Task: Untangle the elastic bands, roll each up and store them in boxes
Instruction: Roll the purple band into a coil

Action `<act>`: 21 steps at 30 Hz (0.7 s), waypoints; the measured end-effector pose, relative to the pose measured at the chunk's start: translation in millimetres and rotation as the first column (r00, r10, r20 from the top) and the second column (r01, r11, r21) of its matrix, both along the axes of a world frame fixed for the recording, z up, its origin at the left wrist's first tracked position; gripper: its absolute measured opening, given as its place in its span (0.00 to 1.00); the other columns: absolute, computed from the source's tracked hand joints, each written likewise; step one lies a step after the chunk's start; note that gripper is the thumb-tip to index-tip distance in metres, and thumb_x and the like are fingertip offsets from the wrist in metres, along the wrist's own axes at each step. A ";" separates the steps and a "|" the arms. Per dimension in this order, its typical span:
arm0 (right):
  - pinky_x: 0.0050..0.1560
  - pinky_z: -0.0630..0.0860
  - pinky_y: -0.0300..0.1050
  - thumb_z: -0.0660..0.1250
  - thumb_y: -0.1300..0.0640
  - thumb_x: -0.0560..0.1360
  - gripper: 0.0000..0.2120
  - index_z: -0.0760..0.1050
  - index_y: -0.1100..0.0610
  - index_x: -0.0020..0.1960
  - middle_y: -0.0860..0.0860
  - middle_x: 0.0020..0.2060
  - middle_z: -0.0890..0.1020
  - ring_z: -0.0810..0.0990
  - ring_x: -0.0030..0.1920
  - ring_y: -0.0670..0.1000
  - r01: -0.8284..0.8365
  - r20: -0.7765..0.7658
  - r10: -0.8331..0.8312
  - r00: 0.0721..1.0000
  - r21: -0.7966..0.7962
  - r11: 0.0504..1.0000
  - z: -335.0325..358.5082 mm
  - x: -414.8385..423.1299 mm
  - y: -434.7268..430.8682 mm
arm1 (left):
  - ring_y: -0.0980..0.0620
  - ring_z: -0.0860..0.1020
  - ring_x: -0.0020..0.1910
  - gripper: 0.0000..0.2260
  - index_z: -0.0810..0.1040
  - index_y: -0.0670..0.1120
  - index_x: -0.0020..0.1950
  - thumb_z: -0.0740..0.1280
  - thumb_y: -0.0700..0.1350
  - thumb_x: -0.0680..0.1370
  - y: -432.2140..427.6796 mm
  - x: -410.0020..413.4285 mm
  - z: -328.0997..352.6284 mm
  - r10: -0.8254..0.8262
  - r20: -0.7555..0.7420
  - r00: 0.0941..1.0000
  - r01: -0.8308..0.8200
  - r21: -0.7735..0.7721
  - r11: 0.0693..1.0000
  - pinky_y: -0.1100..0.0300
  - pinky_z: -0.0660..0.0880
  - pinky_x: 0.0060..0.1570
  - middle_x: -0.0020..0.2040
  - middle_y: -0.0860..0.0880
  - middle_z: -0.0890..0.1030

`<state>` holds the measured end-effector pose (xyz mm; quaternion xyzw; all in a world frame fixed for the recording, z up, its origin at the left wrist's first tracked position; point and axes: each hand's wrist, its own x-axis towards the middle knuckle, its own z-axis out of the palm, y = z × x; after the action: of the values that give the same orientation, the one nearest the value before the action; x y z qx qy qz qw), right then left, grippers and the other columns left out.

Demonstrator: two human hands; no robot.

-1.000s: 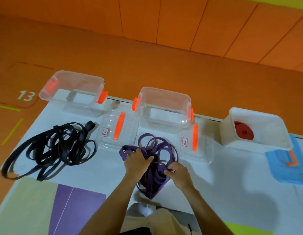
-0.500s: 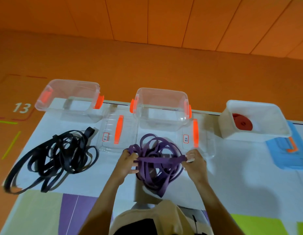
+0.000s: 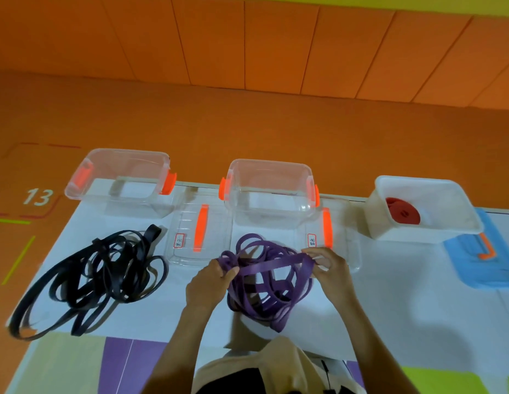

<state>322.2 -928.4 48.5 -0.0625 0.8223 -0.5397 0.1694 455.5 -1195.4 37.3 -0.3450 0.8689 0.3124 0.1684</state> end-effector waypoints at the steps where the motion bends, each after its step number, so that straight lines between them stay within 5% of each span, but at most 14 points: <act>1: 0.53 0.85 0.54 0.76 0.70 0.73 0.22 0.84 0.42 0.50 0.45 0.51 0.87 0.85 0.50 0.47 -0.013 -0.044 0.014 0.999 0.018 1.000 6.0 -1.0 -0.7 | 0.43 0.83 0.56 0.24 0.74 0.47 0.61 0.59 0.67 0.83 1.6 0.2 0.7 -0.044 0.048 0.998 0.049 -0.110 0.993 0.50 0.77 0.57 0.56 0.47 0.83; 3: 0.46 0.84 0.43 0.78 0.69 0.72 0.24 0.82 0.38 0.50 0.44 0.50 0.86 0.85 0.48 0.46 -0.031 -0.142 0.039 0.989 0.060 0.998 18.1 -2.2 -3.1 | 0.43 0.83 0.54 0.20 0.73 0.48 0.58 0.60 0.65 0.83 3.7 -4.1 4.4 -0.093 0.030 0.995 0.096 -0.175 0.980 0.49 0.80 0.56 0.54 0.48 0.84; 6: 0.41 0.82 0.37 0.79 0.69 0.70 0.21 0.82 0.44 0.51 0.45 0.45 0.85 0.84 0.46 0.46 -0.046 -0.232 0.065 0.971 0.084 0.995 33.4 -1.6 -9.5 | 0.54 0.81 0.50 0.13 0.71 0.59 0.52 0.68 0.66 0.79 11.2 -16.4 12.5 -0.164 -0.218 0.962 0.179 0.049 0.983 0.54 0.80 0.53 0.49 0.58 0.81; 10: 0.42 0.83 0.39 0.77 0.69 0.70 0.18 0.82 0.47 0.49 0.42 0.45 0.85 0.85 0.47 0.45 -0.095 -0.223 0.106 0.969 0.059 0.994 50.2 1.1 -25.0 | 0.69 0.75 0.65 0.27 0.67 0.76 0.67 0.73 0.74 0.71 46.8 -32.4 30.7 -0.255 -0.451 0.855 0.416 0.304 0.857 0.65 0.74 0.62 0.65 0.73 0.74; 15: 0.43 0.80 0.33 0.79 0.65 0.72 0.14 0.81 0.47 0.45 0.39 0.43 0.85 0.85 0.48 0.42 -0.124 -0.177 0.123 0.977 0.009 0.992 65.1 -5.0 -33.7 | 0.67 0.79 0.59 0.23 0.72 0.71 0.64 0.77 0.63 0.72 54.4 -42.2 30.3 -0.126 -0.582 0.803 0.338 0.272 0.901 0.69 0.76 0.55 0.58 0.68 0.81; 19: 0.46 0.80 0.36 0.79 0.66 0.72 0.12 0.83 0.50 0.46 0.42 0.43 0.86 0.86 0.48 0.44 -0.131 -0.160 0.118 0.980 -0.075 0.989 70.4 -8.6 -31.1 | 0.65 0.77 0.65 0.26 0.75 0.66 0.65 0.80 0.61 0.70 47.5 -44.1 33.5 -0.095 -0.602 0.793 0.337 0.303 0.892 0.66 0.76 0.61 0.63 0.67 0.79; 21: 0.48 0.81 0.35 0.80 0.64 0.73 0.12 0.84 0.48 0.45 0.43 0.43 0.87 0.86 0.49 0.46 -0.155 -0.172 0.136 0.976 -0.099 0.983 72.7 -9.5 -31.2 | 0.67 0.75 0.67 0.27 0.74 0.67 0.65 0.81 0.60 0.70 51.5 -44.0 37.2 -0.098 -0.616 0.781 0.364 0.322 0.874 0.73 0.73 0.61 0.64 0.68 0.78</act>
<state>312.8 -959.6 121.2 -0.1762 0.7952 -0.5638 0.1364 411.6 -1143.9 74.5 -0.0753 0.8251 0.5600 0.0032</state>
